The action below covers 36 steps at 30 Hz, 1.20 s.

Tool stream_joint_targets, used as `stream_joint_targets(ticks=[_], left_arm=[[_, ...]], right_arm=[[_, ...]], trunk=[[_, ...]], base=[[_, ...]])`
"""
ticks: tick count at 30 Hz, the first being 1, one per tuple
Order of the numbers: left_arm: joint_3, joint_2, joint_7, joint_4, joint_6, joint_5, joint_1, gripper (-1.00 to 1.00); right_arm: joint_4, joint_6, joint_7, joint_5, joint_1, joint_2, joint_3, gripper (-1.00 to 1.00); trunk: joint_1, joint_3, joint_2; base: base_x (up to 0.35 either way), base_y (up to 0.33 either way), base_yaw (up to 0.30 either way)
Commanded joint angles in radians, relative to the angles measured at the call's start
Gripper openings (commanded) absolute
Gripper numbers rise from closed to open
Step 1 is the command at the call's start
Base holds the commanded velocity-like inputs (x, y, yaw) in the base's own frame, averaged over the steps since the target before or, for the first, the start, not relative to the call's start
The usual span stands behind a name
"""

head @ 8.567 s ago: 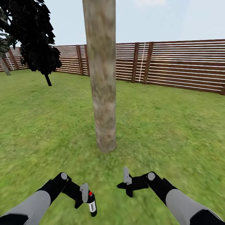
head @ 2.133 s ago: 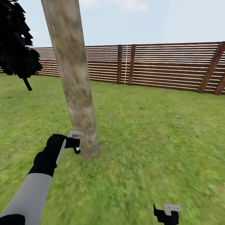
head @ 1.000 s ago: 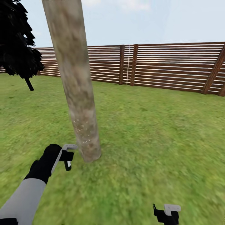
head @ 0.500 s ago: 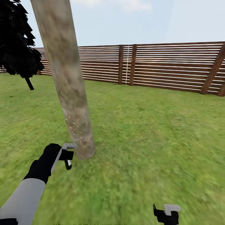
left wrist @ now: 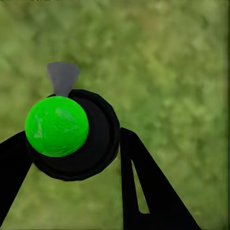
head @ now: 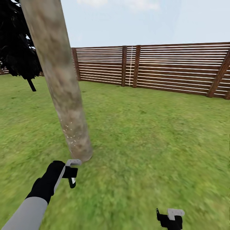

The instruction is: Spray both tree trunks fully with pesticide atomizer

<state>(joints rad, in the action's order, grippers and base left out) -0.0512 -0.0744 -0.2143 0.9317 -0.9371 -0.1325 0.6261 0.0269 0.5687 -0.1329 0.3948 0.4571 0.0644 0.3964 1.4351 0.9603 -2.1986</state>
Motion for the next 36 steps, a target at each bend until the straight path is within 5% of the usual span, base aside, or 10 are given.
stream_joint_targets(ticks=[1,9,14,19,36], left_arm=[[-0.002,-0.001,-0.01,0.001,-0.004,-0.01,-0.001,-1.0],[-0.061,-0.002,-0.007,-0.007,0.0,-0.013,-0.003,-1.0],[-0.066,-0.001,-0.002,-0.008,0.0,-0.018,-0.003,-1.0],[-0.064,0.02,0.131,-0.008,0.0,-0.007,-0.003,-1.0],[-0.063,0.041,0.137,-0.008,0.0,-0.007,-0.003,-1.0]], right_arm=[[0.001,0.0,-0.005,0.004,0.0,0.0,0.009,1.0],[0.001,0.0,-0.007,0.003,0.0,0.0,0.009,1.0],[0.001,0.0,-0.007,0.003,0.0,0.0,0.01,1.0],[0.001,0.0,-0.006,0.002,0.0,0.0,0.01,1.0],[0.0,0.0,-0.005,0.002,0.0,-0.001,0.01,1.0]], trunk=[[0.0,0.001,0.0],[0.0,0.001,0.0],[0.0,0.001,0.0],[0.0,0.001,0.0],[0.0,0.001,0.0]], base=[[0.167,-0.253,0.0],[0.226,-0.21,0.068],[0.24,-0.198,0.262],[0.213,-0.214,0.276],[0.076,-0.267,0.032]])
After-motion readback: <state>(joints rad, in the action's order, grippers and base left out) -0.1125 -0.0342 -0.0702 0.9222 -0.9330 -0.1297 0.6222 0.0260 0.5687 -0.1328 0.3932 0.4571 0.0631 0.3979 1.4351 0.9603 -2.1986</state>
